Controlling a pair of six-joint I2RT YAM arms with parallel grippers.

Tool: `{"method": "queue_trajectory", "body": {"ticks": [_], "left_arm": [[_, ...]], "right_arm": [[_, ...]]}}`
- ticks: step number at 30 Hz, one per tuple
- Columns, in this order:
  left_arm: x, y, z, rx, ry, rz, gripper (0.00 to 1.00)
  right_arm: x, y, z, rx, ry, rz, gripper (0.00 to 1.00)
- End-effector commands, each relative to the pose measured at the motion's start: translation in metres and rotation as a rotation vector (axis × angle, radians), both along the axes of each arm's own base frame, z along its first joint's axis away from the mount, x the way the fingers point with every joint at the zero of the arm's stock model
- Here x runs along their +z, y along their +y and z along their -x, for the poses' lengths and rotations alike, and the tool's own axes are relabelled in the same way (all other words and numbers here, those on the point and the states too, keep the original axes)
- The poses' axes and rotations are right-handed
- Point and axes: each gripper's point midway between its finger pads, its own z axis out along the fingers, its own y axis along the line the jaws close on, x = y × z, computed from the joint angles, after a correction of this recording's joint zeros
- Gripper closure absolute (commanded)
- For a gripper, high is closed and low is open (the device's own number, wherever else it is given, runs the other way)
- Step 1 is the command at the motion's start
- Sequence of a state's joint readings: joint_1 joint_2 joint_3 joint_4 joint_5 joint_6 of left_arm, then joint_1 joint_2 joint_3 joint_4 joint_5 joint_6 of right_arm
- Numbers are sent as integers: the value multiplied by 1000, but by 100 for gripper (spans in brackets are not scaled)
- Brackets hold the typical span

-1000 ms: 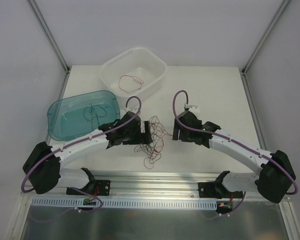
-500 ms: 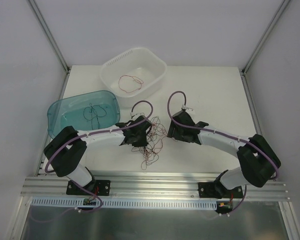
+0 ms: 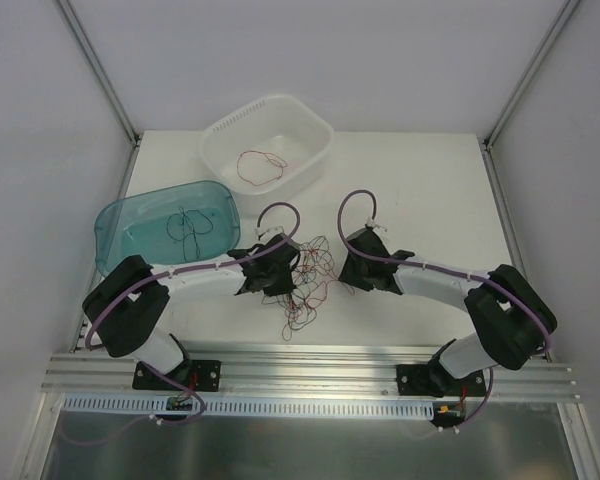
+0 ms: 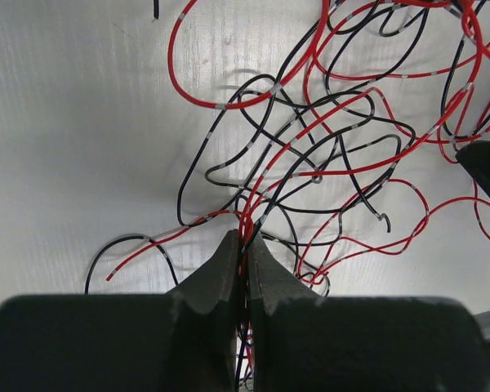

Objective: Untangle the cables

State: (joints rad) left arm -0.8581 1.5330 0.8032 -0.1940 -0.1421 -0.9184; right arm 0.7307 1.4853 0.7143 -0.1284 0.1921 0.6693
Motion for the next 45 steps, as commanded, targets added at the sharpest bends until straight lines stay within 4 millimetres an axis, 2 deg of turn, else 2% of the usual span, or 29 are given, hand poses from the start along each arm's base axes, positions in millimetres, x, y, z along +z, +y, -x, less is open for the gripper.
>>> {"method": "queue_trajectory", "body": {"ticks": [1, 3, 5, 6, 9, 13, 18, 23, 26, 27, 29, 30, 34, 38, 41, 43, 45], "left_arm": [[14, -1, -7, 47, -57, 40, 100], [16, 1, -8, 59, -71, 40, 100], [21, 3, -12, 71, -91, 43, 100], [23, 4, -13, 75, -97, 45, 100], [29, 7, -16, 84, -113, 52, 100], [39, 17, -21, 111, -133, 78, 100], [39, 42, -22, 162, -139, 89, 100], [46, 63, -20, 205, -154, 134, 100], [49, 74, -18, 222, -171, 143, 100], [49, 78, -18, 231, -174, 142, 100], [46, 87, -17, 254, -174, 142, 100], [44, 91, -16, 261, -170, 139, 100], [34, 103, -11, 290, -146, 123, 100], [33, 101, -11, 280, -136, 119, 100], [35, 96, -11, 260, -129, 130, 100], [36, 94, -12, 250, -124, 131, 100], [35, 95, -12, 240, -122, 119, 100]], "right_arm": [[-6, -5, 11, -18, 48, 8, 64], [-8, -7, 13, -20, 53, 23, 69], [-9, -13, 17, -18, 60, 53, 80], [-10, -17, 20, -19, 74, 72, 89], [-9, -29, 23, -22, 77, 126, 99], [0, -44, 23, -35, 69, 188, 99], [11, -80, 26, -60, 62, 313, 99], [10, -125, 28, -158, 99, 345, 99], [18, -157, 26, -243, 97, 344, 99], [24, -174, 22, -309, 84, 329, 99], [30, -190, 25, -338, 86, 321, 99], [34, -206, 24, -399, 87, 319, 99], [61, -237, 27, -491, 19, 345, 99], [77, -244, 26, -490, -19, 369, 99], [81, -230, 19, -430, -41, 301, 99], [76, -220, 19, -380, -28, 277, 99], [65, -222, 25, -377, 13, 298, 99]]}}
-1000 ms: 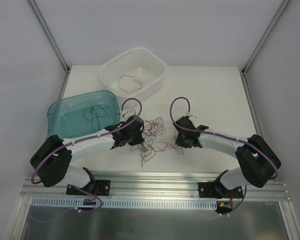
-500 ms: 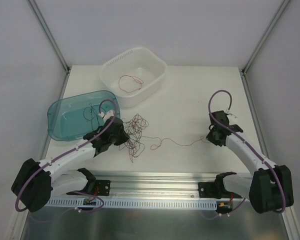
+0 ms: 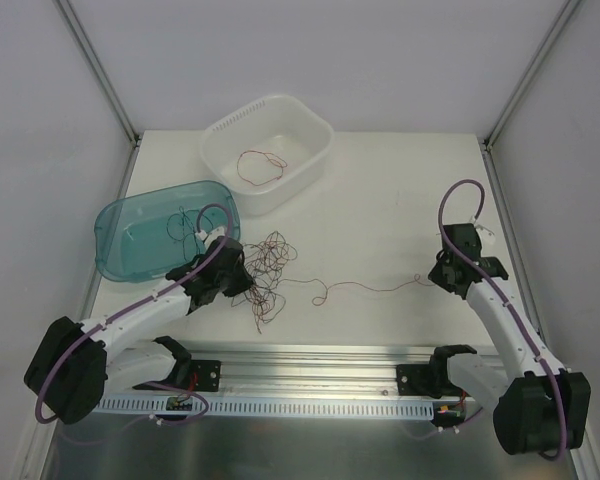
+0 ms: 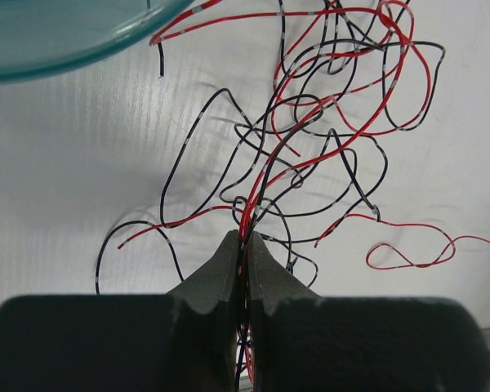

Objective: Untangle the cables

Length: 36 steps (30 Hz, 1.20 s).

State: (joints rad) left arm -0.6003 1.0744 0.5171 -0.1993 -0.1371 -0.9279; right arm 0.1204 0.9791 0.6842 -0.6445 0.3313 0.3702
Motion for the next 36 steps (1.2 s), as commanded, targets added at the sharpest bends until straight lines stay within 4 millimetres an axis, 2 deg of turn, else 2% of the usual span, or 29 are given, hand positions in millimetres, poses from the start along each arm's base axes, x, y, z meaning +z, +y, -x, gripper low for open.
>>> {"method": "queue_trajectory", "body": {"ticks": [1, 2, 4, 5, 6, 8, 9, 11, 14, 18, 19, 20, 22, 23, 25, 26, 29, 32, 36], "left_arm": [[5, -5, -3, -32, -1, 1, 100], [5, -6, -2, -40, 6, 6, 100], [4, -9, 0, -58, 16, 11, 100], [5, -13, 1, -74, 21, 21, 100], [2, -14, 2, -83, 31, 16, 100], [5, -20, 3, -108, 30, 19, 100], [7, -23, 3, -118, 24, 24, 100], [11, -29, 2, -134, 20, 28, 100], [14, -34, 2, -151, 15, 34, 100], [16, -35, 3, -152, 12, 44, 100], [17, -36, 4, -156, 12, 46, 100], [17, -36, 4, -158, 10, 47, 100], [17, -35, 5, -157, 10, 48, 100], [16, -35, 5, -157, 11, 48, 100], [16, -35, 6, -158, 10, 48, 100], [16, -35, 5, -156, 9, 50, 100], [16, -35, 6, -159, 9, 48, 100], [16, -34, 5, -155, 6, 45, 100], [13, -33, 5, -153, 14, 38, 100]], "right_arm": [[-4, 4, 4, 53, 40, 4, 99], [-7, 5, 6, 65, 57, 2, 97], [-8, 14, 5, 127, 74, 3, 85], [-6, 19, 3, 157, 66, 11, 68], [2, 31, -1, 222, 40, 20, 56], [13, 44, -5, 295, 15, 35, 33], [26, 60, -10, 362, -24, 35, 30], [39, 79, -15, 455, -68, 36, 24], [55, 132, -20, 644, -145, -51, 24], [59, 205, -15, 906, -190, -113, 23], [65, 220, -18, 946, -214, -119, 22], [54, 233, -19, 985, -178, -108, 21], [55, 264, -16, 1082, -203, -132, 19], [41, 278, -13, 1119, -167, -148, 18], [39, 299, -13, 1148, -179, -201, 18], [30, 306, -10, 1166, -151, -224, 18], [27, 322, -2, 1204, -153, -259, 19], [23, 322, 4, 1211, -144, -230, 20], [36, 317, 5, 1166, -194, -215, 21]]}}
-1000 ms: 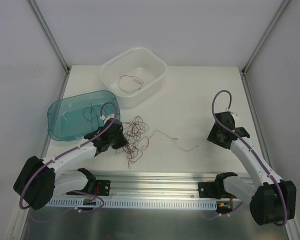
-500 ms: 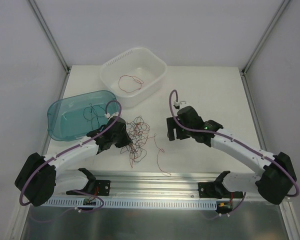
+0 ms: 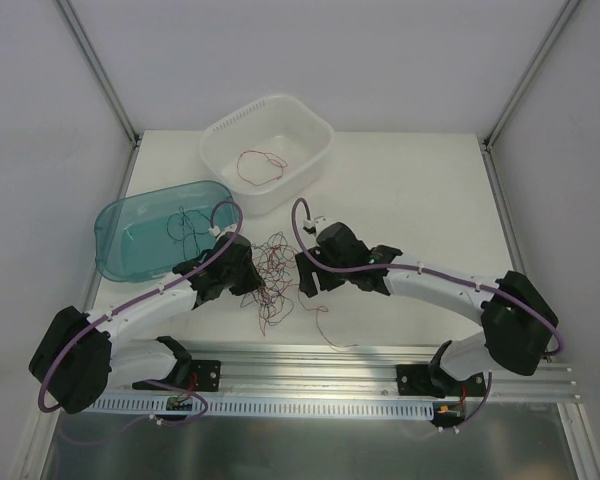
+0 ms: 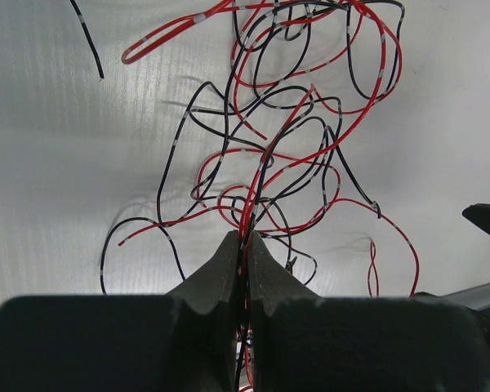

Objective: Untangle the cables

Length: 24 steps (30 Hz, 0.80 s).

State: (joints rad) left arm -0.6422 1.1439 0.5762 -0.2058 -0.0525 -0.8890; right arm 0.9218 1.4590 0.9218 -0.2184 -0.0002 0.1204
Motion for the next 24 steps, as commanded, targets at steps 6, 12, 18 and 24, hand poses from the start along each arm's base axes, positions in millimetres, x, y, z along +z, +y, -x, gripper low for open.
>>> {"method": "queue_trajectory", "body": {"ticks": [6, 12, 18, 24], "left_arm": [[9, -7, -2, -27, -27, 18, 100], [8, -7, -2, -24, -23, 16, 100], [7, -3, -3, -16, -30, 5, 100], [2, 5, -2, 8, -29, -4, 100]], "right_arm": [[56, 18, -3, -44, -117, -133, 21], [34, 36, 9, -16, -55, -108, 23], [-3, 48, 17, -13, 25, -58, 36], [4, -14, -17, -201, -87, 127, 92]]}}
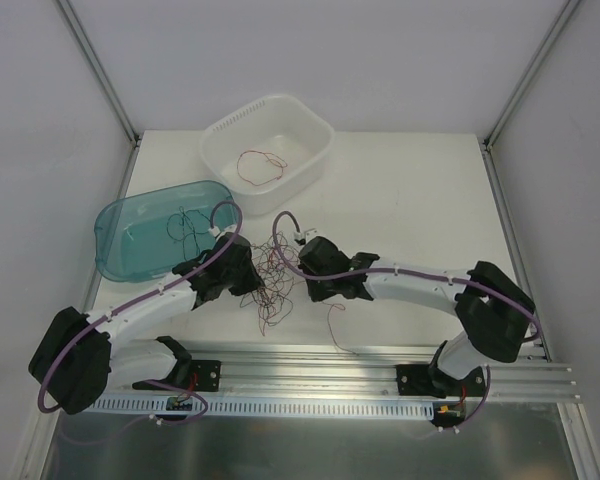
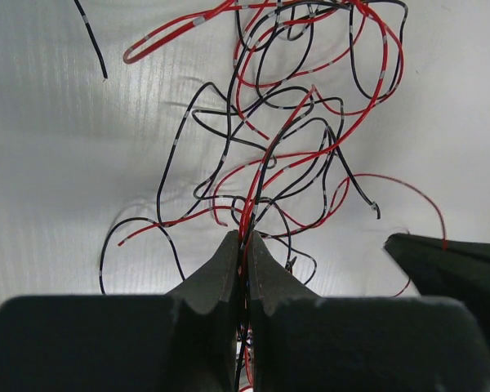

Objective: Untangle the cables

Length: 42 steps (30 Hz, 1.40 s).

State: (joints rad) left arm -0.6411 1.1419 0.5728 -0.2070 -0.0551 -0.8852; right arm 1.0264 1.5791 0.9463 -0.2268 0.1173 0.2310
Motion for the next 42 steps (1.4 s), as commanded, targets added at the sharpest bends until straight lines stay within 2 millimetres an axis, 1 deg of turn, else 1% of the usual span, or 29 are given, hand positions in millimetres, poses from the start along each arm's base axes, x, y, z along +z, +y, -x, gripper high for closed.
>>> {"method": "queue_trajectory", "body": {"ticks": [1, 2, 3, 5, 6, 7, 8, 9, 10, 11, 12, 13, 15, 16, 18, 19, 20, 21, 22, 23, 24, 27, 28, 32, 35, 36, 38, 39, 42], "left_arm": [[2, 9, -2, 25, -26, 3, 100], [0, 11, -2, 32, -23, 1, 100], [-1, 14, -2, 40, -23, 2, 100], [-3, 21, -2, 65, -24, 3, 100], [-2, 22, -3, 72, -28, 6, 100], [-4, 25, -2, 79, -23, 4, 100], [-4, 28, -3, 90, -23, 5, 100], [-4, 29, -3, 92, -26, 6, 100], [-5, 31, -3, 97, -26, 5, 100], [-5, 32, -3, 99, -24, 5, 100], [-6, 34, -3, 105, -24, 5, 100], [-8, 35, -2, 108, -18, 3, 100], [-9, 33, -1, 103, -8, 8, 100], [-7, 31, -2, 96, -7, 14, 100], [-4, 22, -3, 58, 14, 29, 100], [-3, 17, -3, 29, 20, 34, 100], [-2, 14, -3, 14, 25, 39, 97], [3, 8, -6, -3, 21, 49, 88], [7, 2, -5, -35, 12, 56, 82], [15, -3, -8, -54, -6, 64, 77], [19, -7, -8, -73, -18, 69, 61], [36, -23, -4, -158, -52, 99, 44], [41, -29, -1, -198, -57, 111, 32], [64, -53, 12, -349, -102, 157, 13], [87, -69, 19, -462, -165, 183, 12], [99, -77, 23, -498, -189, 206, 12], [110, -82, 25, -524, -216, 218, 12], [122, -86, 27, -536, -244, 233, 12], [141, -89, 24, -518, -288, 252, 14]], "right_arm": [[42, -43, -41, -177, -147, 65, 97], [48, -69, -46, -226, -171, 125, 99], [66, -95, -60, -304, -204, 114, 99], [81, -137, -65, -382, -231, 166, 99], [90, -164, -75, -466, -238, 171, 99], [111, -182, -76, -508, -281, 139, 99], [118, -199, -75, -543, -281, 143, 99], [134, -225, -83, -637, -301, 125, 99], [152, -241, -81, -685, -333, 89, 99], [163, -248, -79, -690, -339, 62, 99], [174, -268, -81, -758, -350, 43, 99], [198, -270, -78, -760, -379, -22, 99], [220, -278, -78, -776, -409, -66, 99], [240, -270, -79, -740, -430, -125, 99], [256, -256, -79, -677, -435, -186, 99], [263, -240, -78, -605, -419, -249, 99], [269, -229, -78, -559, -408, -287, 99], [270, -221, -77, -527, -393, -312, 99], [271, -207, -74, -456, -372, -359, 99], [268, -199, -72, -409, -359, -374, 99], [267, -193, -70, -376, -348, -388, 99], [251, -169, -59, -240, -294, -401, 99], [246, -164, -56, -207, -285, -390, 99], [219, -138, -43, -58, -227, -357, 99], [204, -119, -34, 18, -193, -344, 99], [201, -110, -29, 54, -182, -344, 99], [193, -99, -27, 87, -164, -342, 99], [191, -91, -21, 120, -153, -342, 99], [183, -70, -12, 191, -134, -344, 99]]}}
